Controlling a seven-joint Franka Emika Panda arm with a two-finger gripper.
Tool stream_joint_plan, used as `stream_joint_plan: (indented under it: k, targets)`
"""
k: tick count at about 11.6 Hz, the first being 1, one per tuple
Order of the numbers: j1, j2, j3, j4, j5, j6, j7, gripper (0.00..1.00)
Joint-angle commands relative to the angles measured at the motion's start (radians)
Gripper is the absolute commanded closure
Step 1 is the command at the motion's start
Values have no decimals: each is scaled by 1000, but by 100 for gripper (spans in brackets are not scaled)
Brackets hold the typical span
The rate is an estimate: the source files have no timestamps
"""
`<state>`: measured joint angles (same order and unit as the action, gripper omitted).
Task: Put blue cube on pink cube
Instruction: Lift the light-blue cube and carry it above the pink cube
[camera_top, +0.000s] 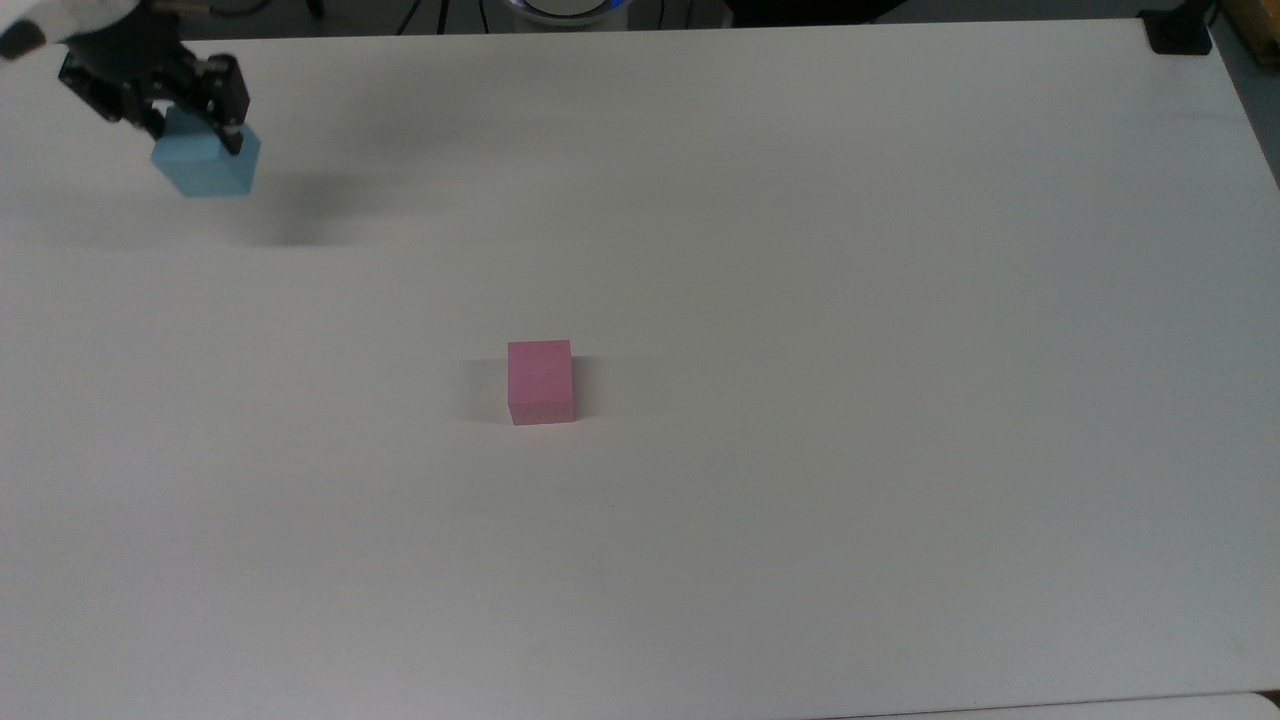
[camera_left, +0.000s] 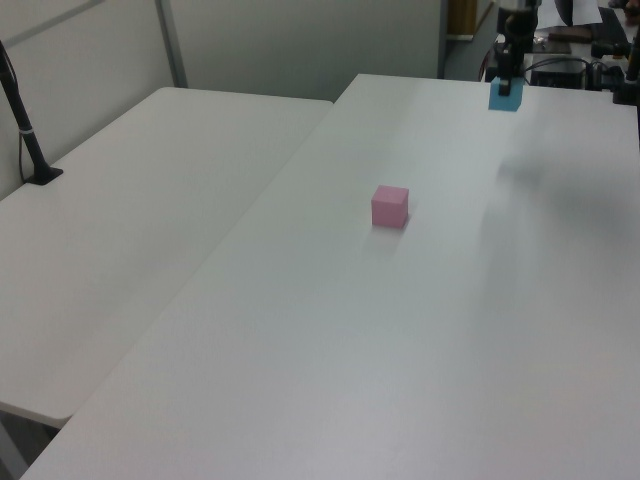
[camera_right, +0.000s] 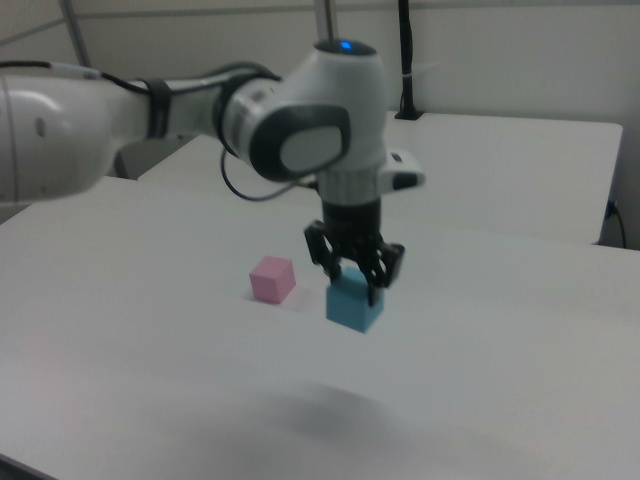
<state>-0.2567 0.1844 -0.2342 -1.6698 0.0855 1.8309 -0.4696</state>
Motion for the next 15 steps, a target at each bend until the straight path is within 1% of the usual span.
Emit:
stream_joint_plan:
  k: [1, 3, 4, 5, 6, 7, 9, 10, 12, 13, 15]
  targets:
    - [5, -113, 94, 2, 17, -94, 90, 55]
    - [5, -128, 175, 8, 8, -98, 147, 55]
    - [5, -122, 212, 30, 0, -88, 187, 55]
    - [22, -109, 246, 41, -19, -76, 230, 55]
    - [55, -96, 251, 48, -39, -35, 291, 55]
    - [83, -80, 251, 50, -41, 3, 348, 55]
    - [123, -27, 251, 58, -46, 62, 411, 56]
    - [146, 16, 251, 83, -59, 88, 434, 57]
    - [200, 123, 251, 149, -123, 108, 509, 57]
    - [223, 168, 251, 177, -138, 128, 547, 57]
    - [252, 219, 251, 182, -157, 157, 571, 57]
